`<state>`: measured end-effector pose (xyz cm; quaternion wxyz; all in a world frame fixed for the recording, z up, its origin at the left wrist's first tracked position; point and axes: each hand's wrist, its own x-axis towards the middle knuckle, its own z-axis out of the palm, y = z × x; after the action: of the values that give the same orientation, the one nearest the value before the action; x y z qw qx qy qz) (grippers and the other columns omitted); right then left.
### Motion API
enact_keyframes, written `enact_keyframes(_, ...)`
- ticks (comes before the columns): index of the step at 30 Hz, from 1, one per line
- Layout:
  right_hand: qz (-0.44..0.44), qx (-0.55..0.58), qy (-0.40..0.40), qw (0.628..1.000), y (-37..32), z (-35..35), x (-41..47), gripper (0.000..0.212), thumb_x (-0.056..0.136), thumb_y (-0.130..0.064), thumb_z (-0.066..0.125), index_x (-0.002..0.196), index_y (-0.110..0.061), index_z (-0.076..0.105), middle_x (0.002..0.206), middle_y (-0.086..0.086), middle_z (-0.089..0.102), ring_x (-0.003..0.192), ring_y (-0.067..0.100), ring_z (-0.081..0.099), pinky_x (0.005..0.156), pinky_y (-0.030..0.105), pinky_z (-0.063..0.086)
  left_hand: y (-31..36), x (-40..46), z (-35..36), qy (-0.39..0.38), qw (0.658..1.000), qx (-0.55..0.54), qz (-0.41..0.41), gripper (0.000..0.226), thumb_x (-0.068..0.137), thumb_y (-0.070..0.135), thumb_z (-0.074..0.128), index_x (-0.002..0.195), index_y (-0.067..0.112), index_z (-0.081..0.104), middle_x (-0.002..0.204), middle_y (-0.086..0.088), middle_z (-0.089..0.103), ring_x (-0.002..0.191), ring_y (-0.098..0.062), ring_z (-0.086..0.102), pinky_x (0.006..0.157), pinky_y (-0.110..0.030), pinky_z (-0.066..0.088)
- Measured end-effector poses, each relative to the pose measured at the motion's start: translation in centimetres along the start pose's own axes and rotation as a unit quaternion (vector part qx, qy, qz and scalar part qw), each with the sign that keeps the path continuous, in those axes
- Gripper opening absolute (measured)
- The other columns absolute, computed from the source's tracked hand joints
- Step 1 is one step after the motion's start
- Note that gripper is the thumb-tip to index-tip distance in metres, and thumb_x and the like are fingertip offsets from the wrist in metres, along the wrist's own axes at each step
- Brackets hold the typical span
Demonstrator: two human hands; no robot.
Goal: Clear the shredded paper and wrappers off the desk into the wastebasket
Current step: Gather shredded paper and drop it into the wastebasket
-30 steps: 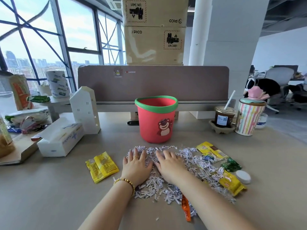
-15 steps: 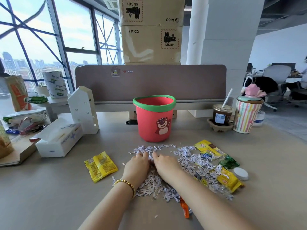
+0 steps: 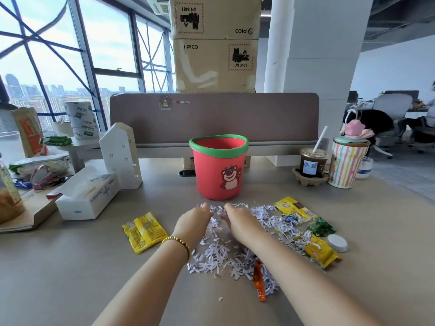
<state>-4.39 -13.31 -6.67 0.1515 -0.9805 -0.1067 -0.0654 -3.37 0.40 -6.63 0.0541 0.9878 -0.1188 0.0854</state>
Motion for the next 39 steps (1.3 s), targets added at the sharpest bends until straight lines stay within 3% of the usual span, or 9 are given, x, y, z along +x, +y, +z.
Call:
enact_keyframes(3, -0.010, 0.020, 0.034, 0.999, -0.2, -1.4, 0.4, 0.005, 0.095, -0.007, 0.041, 0.099, -0.008, 0.044, 0.094, 0.019, 0.066, 0.078, 0.031, 0.062, 0.058, 0.036, 0.040, 0.4, 0.2, -2.1, 0.019, 0.999, -0.049, 0.000, 0.014, 0.100, 0.020, 0.032, 0.100, 0.011, 0.043, 0.104, -0.017, 0.063, 0.094, -0.037, 0.063, 0.074, -0.042, 0.049)
enact_keyframes(7, -0.037, 0.035, 0.050, 0.997, -0.5, -4.8, 1.0, 0.002, 0.095, -0.007, 0.041, 0.094, -0.009, 0.042, 0.094, 0.018, 0.066, 0.074, 0.027, 0.057, 0.057, 0.034, 0.040, 0.7, 1.3, -5.4, 0.041, 0.990, -0.129, -0.028, 0.030, 0.100, 0.024, 0.026, 0.071, 0.023, 0.033, 0.111, -0.018, 0.061, 0.102, -0.035, 0.059, 0.075, -0.038, 0.041)
enact_keyframes(11, -0.051, 0.072, 0.106, 0.990, -0.6, -9.1, 2.5, 0.023, 0.099, -0.030, 0.039, 0.094, -0.008, 0.045, 0.092, 0.015, 0.066, 0.077, 0.029, 0.058, 0.061, 0.033, 0.036, 0.4, 3.8, -9.0, 0.069, 0.982, -0.172, -0.021, 0.036, 0.100, 0.028, 0.028, 0.064, 0.029, 0.030, 0.112, -0.017, 0.061, 0.105, -0.035, 0.058, 0.074, -0.033, 0.039)
enact_keyframes(17, -0.050, 0.070, 0.157, 0.984, 0.1, -13.9, 6.6, 0.025, 0.098, -0.029, 0.040, 0.093, -0.006, 0.049, 0.087, 0.014, 0.063, 0.075, 0.030, 0.060, 0.061, 0.032, 0.038, 2.0, 9.2, -14.5, 0.167, 0.977, -0.132, 0.029, 0.020, 0.099, 0.028, 0.038, 0.086, 0.012, 0.038, 0.094, -0.024, 0.064, 0.090, -0.041, 0.062, 0.072, -0.044, 0.049)
enact_keyframes(22, -0.046, 0.084, 0.199, 0.975, 1.5, -16.6, 10.2, 0.024, 0.098, -0.030, 0.041, 0.087, -0.010, 0.045, 0.081, 0.014, 0.061, 0.070, 0.032, 0.057, 0.062, 0.040, 0.044, 2.8, 14.6, -16.0, 0.210, 0.969, -0.125, 0.034, 0.023, 0.098, 0.027, 0.040, 0.092, 0.006, 0.047, 0.100, -0.024, 0.065, 0.092, -0.041, 0.062, 0.074, -0.042, 0.049)
enact_keyframes(25, -0.039, 0.073, 0.212, 0.974, 2.6, -16.9, 12.3, 0.023, 0.098, -0.031, 0.041, 0.087, -0.011, 0.044, 0.080, 0.014, 0.060, 0.071, 0.032, 0.057, 0.063, 0.039, 0.043, 3.3, 17.6, -14.9, 0.183, 0.980, -0.075, 0.015, 0.025, 0.099, 0.019, 0.039, 0.112, 0.001, 0.049, 0.107, -0.021, 0.063, 0.096, -0.038, 0.062, 0.074, -0.040, 0.048)
enact_keyframes(30, -0.035, 0.073, 0.200, 0.976, 4.1, -16.6, 14.9, 0.025, 0.098, -0.030, 0.039, 0.085, -0.010, 0.043, 0.088, 0.018, 0.065, 0.077, 0.034, 0.060, 0.069, 0.042, 0.048, 3.3, 20.1, -12.4, 0.101, 0.995, -0.019, 0.019, 0.036, 0.098, 0.034, 0.038, 0.104, 0.003, 0.055, 0.108, -0.015, 0.065, 0.098, -0.034, 0.062, 0.072, -0.035, 0.045)
enact_keyframes(33, -0.040, 0.076, 0.191, 0.978, 4.5, -16.0, 16.0, 0.024, 0.098, -0.031, 0.039, 0.086, -0.010, 0.043, 0.091, 0.018, 0.066, 0.079, 0.035, 0.062, 0.072, 0.044, 0.049, 2.2, 20.8, -11.6, 0.059, 0.998, 0.010, 0.019, 0.044, 0.098, 0.041, 0.031, 0.101, 0.005, 0.058, 0.108, -0.014, 0.064, 0.101, -0.033, 0.059, 0.080, -0.038, 0.047)
enact_keyframes(39, -0.066, 0.095, 0.204, 0.972, 2.6, -15.9, 18.5, 0.024, 0.098, -0.029, 0.038, 0.086, -0.009, 0.042, 0.092, 0.021, 0.066, 0.079, 0.039, 0.062, 0.074, 0.047, 0.051, 0.3, 20.6, -12.1, 0.163, 0.986, -0.024, 0.034, 0.033, 0.098, 0.026, 0.034, 0.099, 0.007, 0.061, 0.107, -0.015, 0.065, 0.101, -0.036, 0.059, 0.082, -0.040, 0.048)
